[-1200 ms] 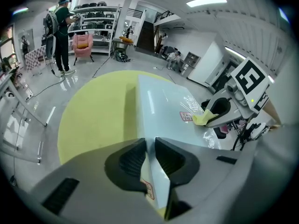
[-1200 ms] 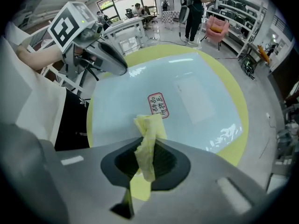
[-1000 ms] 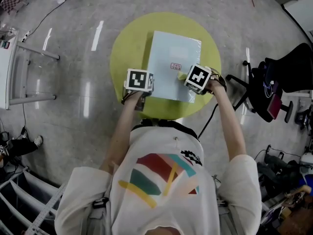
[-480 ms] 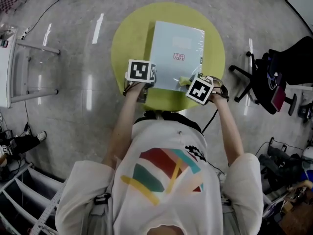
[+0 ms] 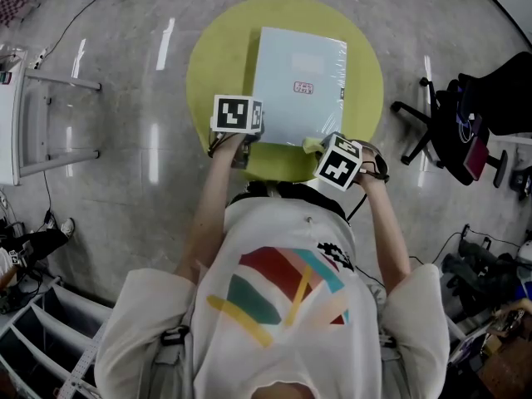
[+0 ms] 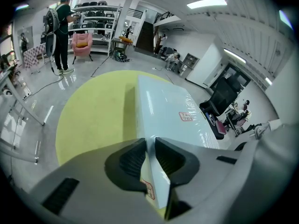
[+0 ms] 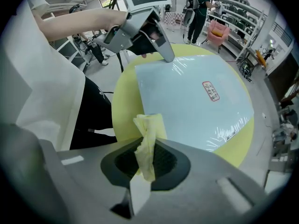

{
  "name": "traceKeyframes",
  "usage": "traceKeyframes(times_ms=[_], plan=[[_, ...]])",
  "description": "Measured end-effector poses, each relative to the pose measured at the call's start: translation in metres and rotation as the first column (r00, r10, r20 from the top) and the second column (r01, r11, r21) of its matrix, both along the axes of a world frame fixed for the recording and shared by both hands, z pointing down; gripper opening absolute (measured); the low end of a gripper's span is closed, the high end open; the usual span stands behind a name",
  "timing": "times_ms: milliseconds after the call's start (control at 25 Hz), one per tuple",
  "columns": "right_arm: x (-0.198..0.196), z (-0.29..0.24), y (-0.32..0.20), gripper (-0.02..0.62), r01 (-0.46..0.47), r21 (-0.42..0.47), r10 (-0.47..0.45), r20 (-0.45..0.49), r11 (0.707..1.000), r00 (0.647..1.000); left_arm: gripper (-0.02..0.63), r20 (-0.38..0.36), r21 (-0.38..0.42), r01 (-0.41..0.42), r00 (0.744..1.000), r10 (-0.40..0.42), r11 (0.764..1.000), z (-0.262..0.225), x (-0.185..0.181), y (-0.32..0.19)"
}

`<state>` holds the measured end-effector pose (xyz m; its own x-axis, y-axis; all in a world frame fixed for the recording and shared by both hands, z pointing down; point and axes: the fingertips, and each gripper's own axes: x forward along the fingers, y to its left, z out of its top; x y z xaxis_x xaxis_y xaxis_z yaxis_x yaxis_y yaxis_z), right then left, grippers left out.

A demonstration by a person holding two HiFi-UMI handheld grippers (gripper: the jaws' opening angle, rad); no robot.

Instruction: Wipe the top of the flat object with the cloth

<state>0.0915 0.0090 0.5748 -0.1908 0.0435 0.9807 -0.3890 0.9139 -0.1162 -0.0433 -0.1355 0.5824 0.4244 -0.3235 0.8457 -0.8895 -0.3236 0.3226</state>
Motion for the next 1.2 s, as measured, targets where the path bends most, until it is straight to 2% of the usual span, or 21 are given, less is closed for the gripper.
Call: traceKeyframes(times_ms=[440, 520, 600, 720, 840, 960, 1200], plan=[[0.002, -0.006, 0.006, 0.028, -0.027, -0.021, 0.028, 0.038, 0.999, 0.999, 0.074, -0.016, -0.007, 0.007, 1.0, -0.007, 1.0, 0.001, 0.001, 0.002], [0.008, -0.019, -0.011, 0.026, -0.046, 0.026, 0.044, 0.048, 0.999, 0.998, 0.074, -0.018, -0.005, 0.006, 1.0, -0.006, 1.0, 0.002, 0.002, 0.002], [0.014, -0.037, -0.043, 0.026, -0.06, 0.129, 0.054, 0.051, 0.99, 0.997, 0.074, -0.019, -0.003, 0.006, 1.0, -0.006, 1.0, 0.002, 0.002, 0.001], [0.023, -0.067, -0.105, 0.026, -0.066, 0.333, 0.061, 0.023, 0.941, 0.998, 0.074, -0.026, -0.005, 0.013, 1.0, -0.013, 1.0, 0.003, 0.002, 0.001], [0.025, -0.094, -0.16, 0.028, -0.077, 0.445, 0.075, 0.021, 0.892, 0.997, 0.074, -0.033, -0.001, 0.019, 0.999, -0.019, 1.0, 0.002, 0.001, -0.001], [0.017, -0.109, -0.201, 0.026, -0.084, 0.481, 0.072, 0.043, 0.873, 0.996, 0.074, -0.031, -0.005, 0.018, 0.999, -0.019, 1.0, 0.003, 0.001, 0.0], [0.003, -0.095, -0.258, 0.026, -0.045, 0.474, 0.043, 0.015, 0.88, 0.999, 0.074, -0.046, -0.032, 0.032, 0.998, -0.033, 0.999, 0.003, 0.002, 0.002]])
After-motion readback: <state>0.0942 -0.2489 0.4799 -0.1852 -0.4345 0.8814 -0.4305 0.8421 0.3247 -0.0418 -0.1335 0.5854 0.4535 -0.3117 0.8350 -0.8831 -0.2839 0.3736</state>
